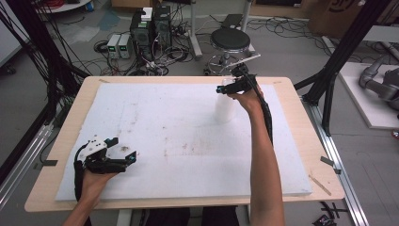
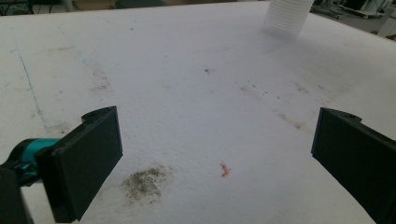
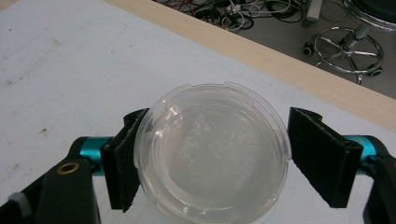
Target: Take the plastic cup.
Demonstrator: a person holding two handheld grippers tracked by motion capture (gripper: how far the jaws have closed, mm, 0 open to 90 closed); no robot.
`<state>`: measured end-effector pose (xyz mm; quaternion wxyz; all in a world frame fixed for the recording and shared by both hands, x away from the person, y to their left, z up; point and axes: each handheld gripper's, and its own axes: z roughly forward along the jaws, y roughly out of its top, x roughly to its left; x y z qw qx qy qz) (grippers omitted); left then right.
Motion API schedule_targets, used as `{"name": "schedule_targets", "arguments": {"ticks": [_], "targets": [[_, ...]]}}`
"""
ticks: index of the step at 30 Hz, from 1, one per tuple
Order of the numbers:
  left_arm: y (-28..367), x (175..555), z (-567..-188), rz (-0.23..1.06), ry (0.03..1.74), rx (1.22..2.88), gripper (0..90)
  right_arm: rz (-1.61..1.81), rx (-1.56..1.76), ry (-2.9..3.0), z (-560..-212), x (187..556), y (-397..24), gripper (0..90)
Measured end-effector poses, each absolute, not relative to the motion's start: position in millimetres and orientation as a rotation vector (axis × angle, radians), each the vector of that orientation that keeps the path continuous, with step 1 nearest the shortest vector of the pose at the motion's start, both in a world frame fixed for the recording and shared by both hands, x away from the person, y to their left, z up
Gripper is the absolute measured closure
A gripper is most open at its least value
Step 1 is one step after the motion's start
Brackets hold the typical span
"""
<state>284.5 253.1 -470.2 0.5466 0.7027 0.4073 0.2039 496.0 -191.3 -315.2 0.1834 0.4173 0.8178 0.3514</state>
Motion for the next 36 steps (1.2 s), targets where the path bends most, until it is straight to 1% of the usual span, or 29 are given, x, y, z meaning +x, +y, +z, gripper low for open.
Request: {"name": "schedule_targets", "arguments": {"ticks": [7, 10, 17, 29, 36], "targets": [[253.0, 284.4, -470.3, 0.485, 0.967, 1.665, 1.8, 0.985, 1.183, 2.320, -316.6, 496.9, -190.2, 26.7], [253.2, 284.3, -470.2, 0.488, 0.966, 1.663, 1.8, 0.987, 1.177, 2.326, -316.4, 497.1, -190.3, 32.3], [253.1, 284.4, -470.3, 0.484, 0.966, 1.665, 1.8, 0.994, 1.162, 2.335, -315.9, 496.8, -188.9, 37.4], [253.1, 284.1, -470.2, 0.489, 0.964, 1.663, 1.8, 0.998, 1.154, 2.331, -312.3, 493.8, -189.5, 39.1], [253.2, 284.2, -470.2, 0.489, 0.965, 1.663, 1.8, 1.063, 1.134, 2.297, -299.4, 489.8, -191.7, 40.3]]}}
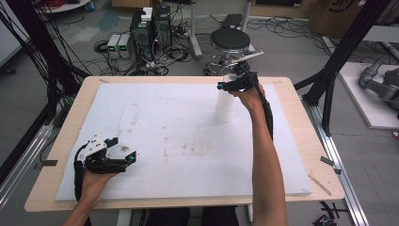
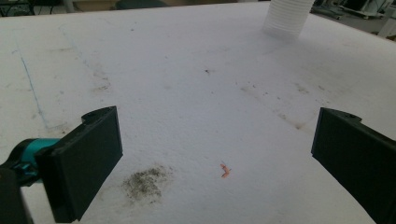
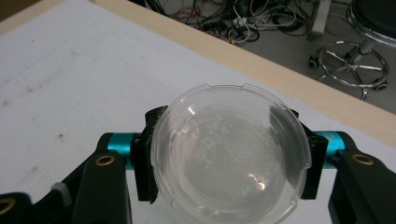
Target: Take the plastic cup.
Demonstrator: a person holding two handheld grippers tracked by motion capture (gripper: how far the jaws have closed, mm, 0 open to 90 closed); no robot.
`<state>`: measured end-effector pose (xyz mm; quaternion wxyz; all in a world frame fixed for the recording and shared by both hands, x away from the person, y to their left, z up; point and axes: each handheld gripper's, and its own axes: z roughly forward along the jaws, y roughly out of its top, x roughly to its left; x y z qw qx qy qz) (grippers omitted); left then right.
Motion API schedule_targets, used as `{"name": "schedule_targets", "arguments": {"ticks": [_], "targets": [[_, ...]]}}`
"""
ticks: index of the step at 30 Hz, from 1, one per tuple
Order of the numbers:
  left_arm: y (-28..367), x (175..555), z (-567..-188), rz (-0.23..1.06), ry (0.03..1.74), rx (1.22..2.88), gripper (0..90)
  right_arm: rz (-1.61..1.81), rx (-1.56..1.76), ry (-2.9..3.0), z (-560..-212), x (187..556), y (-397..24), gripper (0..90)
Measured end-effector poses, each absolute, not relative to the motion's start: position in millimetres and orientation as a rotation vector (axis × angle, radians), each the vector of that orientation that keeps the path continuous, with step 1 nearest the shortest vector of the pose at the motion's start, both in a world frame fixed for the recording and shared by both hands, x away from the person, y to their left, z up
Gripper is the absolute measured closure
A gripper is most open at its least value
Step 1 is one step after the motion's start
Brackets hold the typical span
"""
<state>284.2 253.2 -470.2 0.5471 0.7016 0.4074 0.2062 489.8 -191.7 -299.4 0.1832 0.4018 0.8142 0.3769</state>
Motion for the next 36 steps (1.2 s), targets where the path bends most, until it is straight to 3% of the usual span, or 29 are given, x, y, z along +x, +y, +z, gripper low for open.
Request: {"name": "schedule_targets", "arguments": {"ticks": [13, 22, 36], "targets": [[252.7, 284.0, -470.1, 0.492, 0.964, 1.667, 1.8, 1.118, 1.055, 2.244, -233.9, 478.6, -193.5, 40.6], [253.6, 284.2, -470.4, 0.485, 0.962, 1.658, 1.8, 1.132, 1.023, 2.249, -216.7, 469.7, -190.1, 40.6], [254.3, 284.3, -470.3, 0.474, 0.954, 1.661, 1.8, 1.449, 0.720, 2.301, -219.4, 387.8, -194.3, 40.7]]}}
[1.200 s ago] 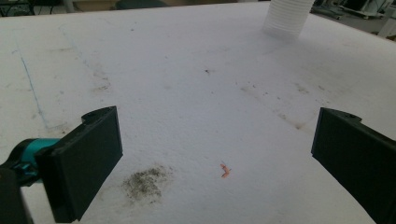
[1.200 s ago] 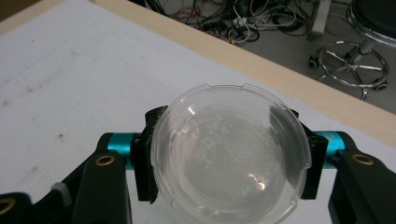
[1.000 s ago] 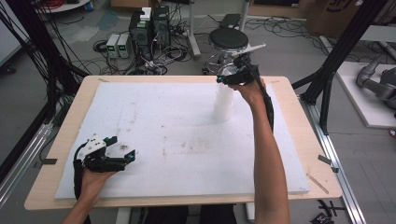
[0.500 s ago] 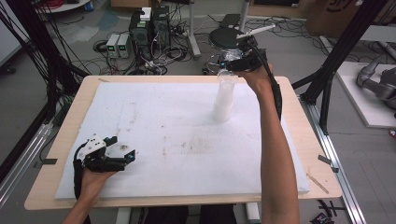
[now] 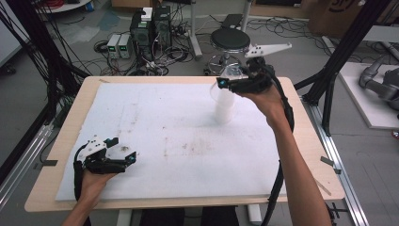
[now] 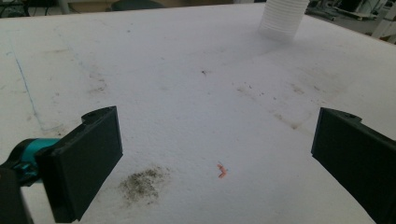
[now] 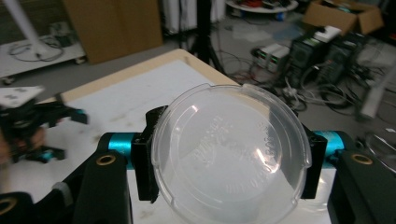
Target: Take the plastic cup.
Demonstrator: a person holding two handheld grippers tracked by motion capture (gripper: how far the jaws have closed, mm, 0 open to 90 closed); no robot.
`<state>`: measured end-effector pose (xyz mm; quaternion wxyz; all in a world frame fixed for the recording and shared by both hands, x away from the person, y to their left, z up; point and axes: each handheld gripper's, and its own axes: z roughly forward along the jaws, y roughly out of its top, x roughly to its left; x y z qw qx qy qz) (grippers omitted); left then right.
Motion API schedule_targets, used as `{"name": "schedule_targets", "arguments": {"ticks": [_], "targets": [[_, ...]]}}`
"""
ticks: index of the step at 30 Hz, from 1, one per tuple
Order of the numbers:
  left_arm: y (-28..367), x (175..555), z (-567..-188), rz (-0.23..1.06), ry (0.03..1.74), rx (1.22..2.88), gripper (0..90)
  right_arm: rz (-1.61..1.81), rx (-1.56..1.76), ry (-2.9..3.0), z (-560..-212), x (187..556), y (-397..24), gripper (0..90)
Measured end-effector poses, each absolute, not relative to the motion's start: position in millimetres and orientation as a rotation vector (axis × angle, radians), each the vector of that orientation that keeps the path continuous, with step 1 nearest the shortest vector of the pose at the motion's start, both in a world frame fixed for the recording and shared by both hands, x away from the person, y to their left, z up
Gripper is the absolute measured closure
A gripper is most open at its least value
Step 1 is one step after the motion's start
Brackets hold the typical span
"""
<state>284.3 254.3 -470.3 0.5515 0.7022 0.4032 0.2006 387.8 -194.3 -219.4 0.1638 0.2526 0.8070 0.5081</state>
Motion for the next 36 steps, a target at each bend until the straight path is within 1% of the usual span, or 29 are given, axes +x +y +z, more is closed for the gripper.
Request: {"name": "schedule_targets", "arguments": {"ticks": [4, 9, 14, 20, 26, 36], "targets": [[255.2, 284.3, -470.4, 0.469, 0.956, 1.653, 1.8, 1.542, 0.597, 2.329, -235.9, 359.3, -191.9, 40.6], [254.5, 283.6, -470.5, 0.476, 0.948, 1.652, 1.8, 1.629, 0.540, 2.308, -265.6, 333.4, -188.8, 40.8], [253.7, 282.6, -470.3, 0.490, 0.946, 1.655, 1.8, 1.708, 0.508, 2.341, -298.9, 320.9, -180.2, 40.8], [253.6, 283.2, -470.3, 0.487, 0.947, 1.657, 1.8, 1.719, 0.401, 2.439, -326.2, 314.2, -166.5, 40.8], [253.4, 283.3, -470.4, 0.487, 0.948, 1.657, 1.8, 1.679, 0.360, 2.493, -339.7, 310.3, -154.9, 40.8], [253.4, 282.9, -470.1, 0.492, 0.947, 1.663, 1.8, 1.729, 0.363, 2.485, -344.4, 310.0, -153.0, 40.9]]}}
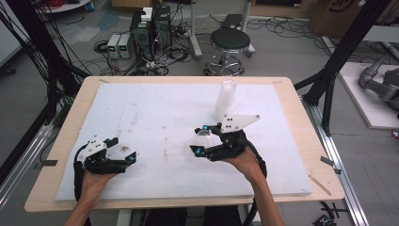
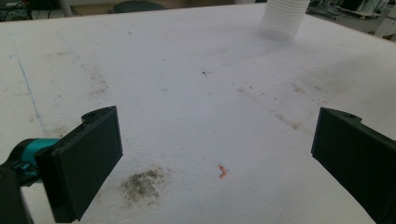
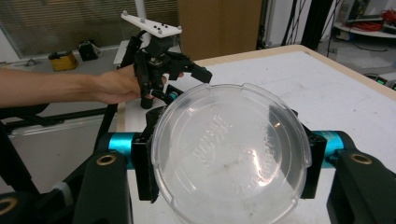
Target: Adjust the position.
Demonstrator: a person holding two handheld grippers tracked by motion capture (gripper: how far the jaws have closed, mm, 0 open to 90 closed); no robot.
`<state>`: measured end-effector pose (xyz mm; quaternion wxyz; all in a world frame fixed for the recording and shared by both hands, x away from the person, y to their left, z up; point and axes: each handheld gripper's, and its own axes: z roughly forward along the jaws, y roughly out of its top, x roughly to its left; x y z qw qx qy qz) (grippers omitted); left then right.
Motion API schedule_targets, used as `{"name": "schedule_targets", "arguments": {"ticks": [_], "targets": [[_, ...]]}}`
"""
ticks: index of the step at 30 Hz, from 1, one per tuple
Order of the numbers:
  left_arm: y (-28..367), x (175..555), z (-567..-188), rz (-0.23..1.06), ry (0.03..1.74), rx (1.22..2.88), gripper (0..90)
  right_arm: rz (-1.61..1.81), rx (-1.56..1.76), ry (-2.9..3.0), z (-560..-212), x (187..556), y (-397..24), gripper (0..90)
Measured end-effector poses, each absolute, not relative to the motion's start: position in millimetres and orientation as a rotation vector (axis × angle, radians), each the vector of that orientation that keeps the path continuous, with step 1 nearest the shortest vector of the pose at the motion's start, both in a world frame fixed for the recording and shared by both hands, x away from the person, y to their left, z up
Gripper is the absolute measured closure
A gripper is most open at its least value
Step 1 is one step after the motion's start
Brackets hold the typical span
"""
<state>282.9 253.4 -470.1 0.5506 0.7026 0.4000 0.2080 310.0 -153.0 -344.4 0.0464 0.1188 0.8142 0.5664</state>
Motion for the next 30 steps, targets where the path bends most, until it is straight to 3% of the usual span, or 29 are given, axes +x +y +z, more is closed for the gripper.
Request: {"name": "schedule_targets", "arguments": {"ticks": [15, 30], "targets": [[254.7, 283.0, -467.9, 0.476, 0.913, 1.663, 1.8, 1.727, 0.382, 2.481, -346.5, 314.9, -155.8, 40.8], [243.6, 274.5, -411.6, 0.344, 0.467, 1.674, 1.8, 1.785, 0.304, 2.476, -339.8, 309.0, -150.7, 40.8]]}}
